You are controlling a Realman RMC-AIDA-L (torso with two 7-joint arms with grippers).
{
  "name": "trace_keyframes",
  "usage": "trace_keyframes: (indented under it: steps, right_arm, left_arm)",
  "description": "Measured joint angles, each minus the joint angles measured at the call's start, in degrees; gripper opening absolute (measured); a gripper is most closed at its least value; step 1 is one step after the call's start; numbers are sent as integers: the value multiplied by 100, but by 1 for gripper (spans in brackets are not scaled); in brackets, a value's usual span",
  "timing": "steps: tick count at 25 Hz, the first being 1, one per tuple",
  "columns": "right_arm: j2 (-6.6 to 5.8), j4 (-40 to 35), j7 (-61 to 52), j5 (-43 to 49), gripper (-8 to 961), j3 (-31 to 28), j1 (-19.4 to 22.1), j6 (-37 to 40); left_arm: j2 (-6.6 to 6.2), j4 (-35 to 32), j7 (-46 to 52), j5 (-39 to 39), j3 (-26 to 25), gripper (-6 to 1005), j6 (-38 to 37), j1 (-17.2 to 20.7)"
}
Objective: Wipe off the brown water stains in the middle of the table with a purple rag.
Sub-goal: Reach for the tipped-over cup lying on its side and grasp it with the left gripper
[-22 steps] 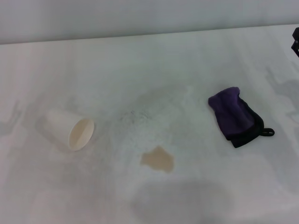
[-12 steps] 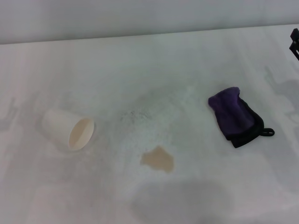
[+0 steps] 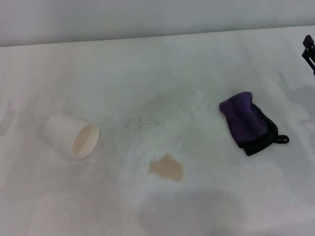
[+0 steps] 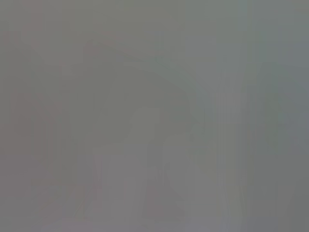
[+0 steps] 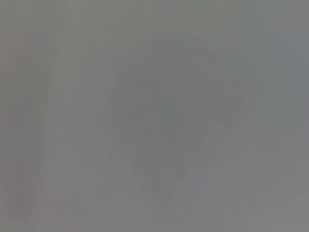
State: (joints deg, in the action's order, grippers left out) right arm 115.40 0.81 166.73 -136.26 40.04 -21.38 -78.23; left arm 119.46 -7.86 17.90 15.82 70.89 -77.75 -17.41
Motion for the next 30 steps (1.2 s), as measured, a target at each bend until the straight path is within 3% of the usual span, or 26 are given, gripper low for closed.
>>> trace_keyframes:
  steps: [4,5,6,7,8,9,11,13,14,17,19,22,25,30]
  right_arm:
    - [0,-14,0,3,824,-1,-15,96]
    - [0,-29,-1,3,824,-4,-17,107]
    - [0,-43,-1,3,824,-5,-22,112]
    - [0,-55,-1,3,823,-5,-31,112]
    - [0,-63,-1,3,823,-5,-44,114]
    - [-1,-71,-1,3,823,-4,-61,114]
    - [0,-91,0,3,823,-4,-92,129]
    - [-1,-154,2,3,823,-5,-121,160]
    - [0,-187,7,3,823,-5,-136,176]
    - [0,-326,34,3,823,-5,-179,225]
    - [0,-466,29,-15,823,-27,-206,297]
    - [0,-595,15,-66,823,-60,-240,349]
    - [0,-742,25,-57,823,-33,-254,379]
    - [1,-818,41,-18,822,12,-318,542]
  left_arm:
    - [-73,-63,117,410,32,864,62,-40]
    - [-127,-152,208,651,33,864,71,-40]
    - [-267,-409,490,1186,38,864,74,-6]
    - [-267,-409,490,1186,38,865,74,-6]
    - [-405,-697,792,1611,39,865,82,55]
    - [-405,-697,792,1611,39,865,82,55]
    - [-611,-1198,1356,2252,39,865,140,160]
    - [-911,-2130,2510,3248,11,865,371,310]
    - [-911,-2130,2510,3248,11,865,371,310]
    - [-1079,-3118,3652,4186,-40,866,584,475]
    - [-1123,-3754,4466,4911,-126,866,761,578]
    - [-1042,-4708,5760,6254,-509,866,891,665]
    - [-748,-5616,6652,7664,-906,867,853,670]
    - [-214,-7154,7562,9942,-975,867,774,600]
